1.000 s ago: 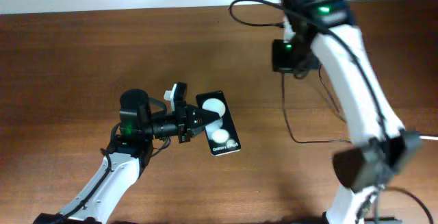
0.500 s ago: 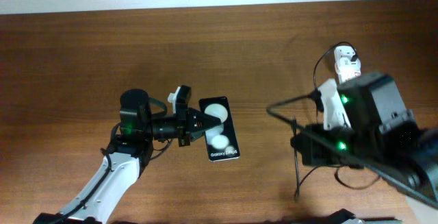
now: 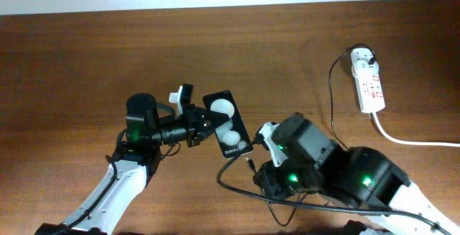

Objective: Plug charger to phone and switch on socket

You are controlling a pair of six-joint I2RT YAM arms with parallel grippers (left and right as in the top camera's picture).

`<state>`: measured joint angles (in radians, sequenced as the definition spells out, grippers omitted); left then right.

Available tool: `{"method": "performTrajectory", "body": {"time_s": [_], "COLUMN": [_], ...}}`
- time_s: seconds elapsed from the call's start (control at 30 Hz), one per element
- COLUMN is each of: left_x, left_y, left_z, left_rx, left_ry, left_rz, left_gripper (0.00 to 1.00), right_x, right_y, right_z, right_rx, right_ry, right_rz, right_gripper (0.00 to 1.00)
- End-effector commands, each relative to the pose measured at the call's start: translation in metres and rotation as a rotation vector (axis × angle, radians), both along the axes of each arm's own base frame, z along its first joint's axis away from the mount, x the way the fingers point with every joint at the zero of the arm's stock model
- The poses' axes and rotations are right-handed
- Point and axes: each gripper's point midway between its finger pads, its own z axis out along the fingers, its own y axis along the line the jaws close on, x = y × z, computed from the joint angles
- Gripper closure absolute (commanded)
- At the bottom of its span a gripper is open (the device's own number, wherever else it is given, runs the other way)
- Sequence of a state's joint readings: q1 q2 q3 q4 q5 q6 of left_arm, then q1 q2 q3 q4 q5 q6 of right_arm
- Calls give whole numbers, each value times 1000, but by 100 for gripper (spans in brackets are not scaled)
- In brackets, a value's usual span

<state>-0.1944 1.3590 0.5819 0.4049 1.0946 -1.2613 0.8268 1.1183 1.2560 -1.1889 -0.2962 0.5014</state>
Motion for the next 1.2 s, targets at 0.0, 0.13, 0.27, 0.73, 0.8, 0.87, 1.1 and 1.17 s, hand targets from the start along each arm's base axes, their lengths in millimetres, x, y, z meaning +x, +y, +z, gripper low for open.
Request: {"method": "performTrajectory", "body": {"time_s": [0.0,0.13,0.27,0.73,0.8,0.87,1.1,1.17], "left_x": [1,1,2,-13,-12,-11,-12,-14], "left_y": [-3,-4,-4,-7,-7,-6,-7,-7], "left_z": [18,26,26,30,30,29,30,30], "left_rx": [-29,-40,-70,-69,-75,-84,-90,-93], "left_ry": [-73,-119,4,-107,-69,-16,2,3], "left_rz": [-28,-39,-19,-118,-108,-95,-101,-113], "left_gripper": [100,100,100,100,100,100,100,100], "right_x": [3,-2,-5,-1,-8,-8,-1,-1], "right_y": [5,7,8,15,20,20,27,27], "right_z": [-15,-17,-17,-31,-28,-28,-24,-24], "right_rx": [-57,-56,-47,-73,-46,-45,-10,-10], "right_ry": [8,45,60,182,219,227,198,197], "right_rz": [5,11,20,-111,-87,-100,-97,-98], "right_gripper": [96,96,96,96,96,96,96,96]}}
